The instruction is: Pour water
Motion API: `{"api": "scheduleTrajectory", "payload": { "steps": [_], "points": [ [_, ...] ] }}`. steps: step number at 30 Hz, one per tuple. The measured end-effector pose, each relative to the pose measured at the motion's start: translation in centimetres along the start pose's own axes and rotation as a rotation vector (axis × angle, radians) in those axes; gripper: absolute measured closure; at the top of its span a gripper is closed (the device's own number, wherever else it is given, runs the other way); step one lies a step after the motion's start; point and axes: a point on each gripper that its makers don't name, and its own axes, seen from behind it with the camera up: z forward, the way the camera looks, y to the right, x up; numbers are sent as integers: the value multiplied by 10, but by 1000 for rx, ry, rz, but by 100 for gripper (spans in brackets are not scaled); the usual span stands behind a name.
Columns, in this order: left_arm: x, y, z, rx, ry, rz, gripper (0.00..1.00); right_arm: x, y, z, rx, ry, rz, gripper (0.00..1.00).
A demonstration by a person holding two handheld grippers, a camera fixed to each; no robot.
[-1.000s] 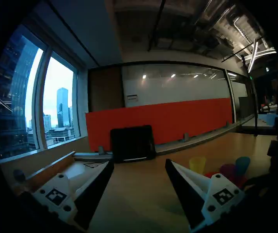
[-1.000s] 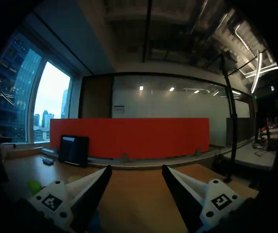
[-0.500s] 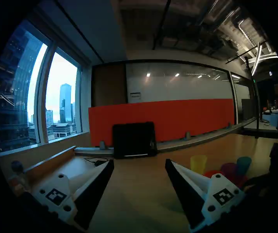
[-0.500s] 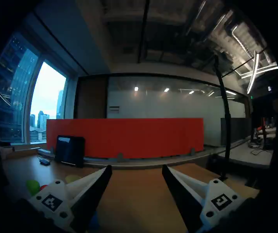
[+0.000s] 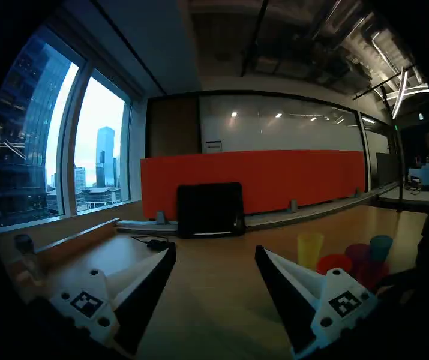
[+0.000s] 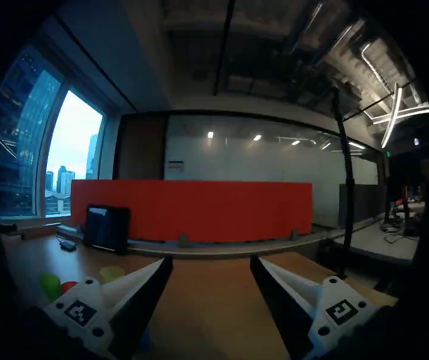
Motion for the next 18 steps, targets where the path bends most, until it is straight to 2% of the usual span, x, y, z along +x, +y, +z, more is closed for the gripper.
{"api": "scheduleTrajectory", "payload": {
  "steps": [9, 18],
  "points": [
    [-20, -8, -4, 5, -19, -35, 2, 5, -5, 2, 0, 2, -3, 0],
    [-29, -15, -5, 16, -24, -46, 2, 4, -12, 4, 12, -7, 1, 0]
  ]
}}
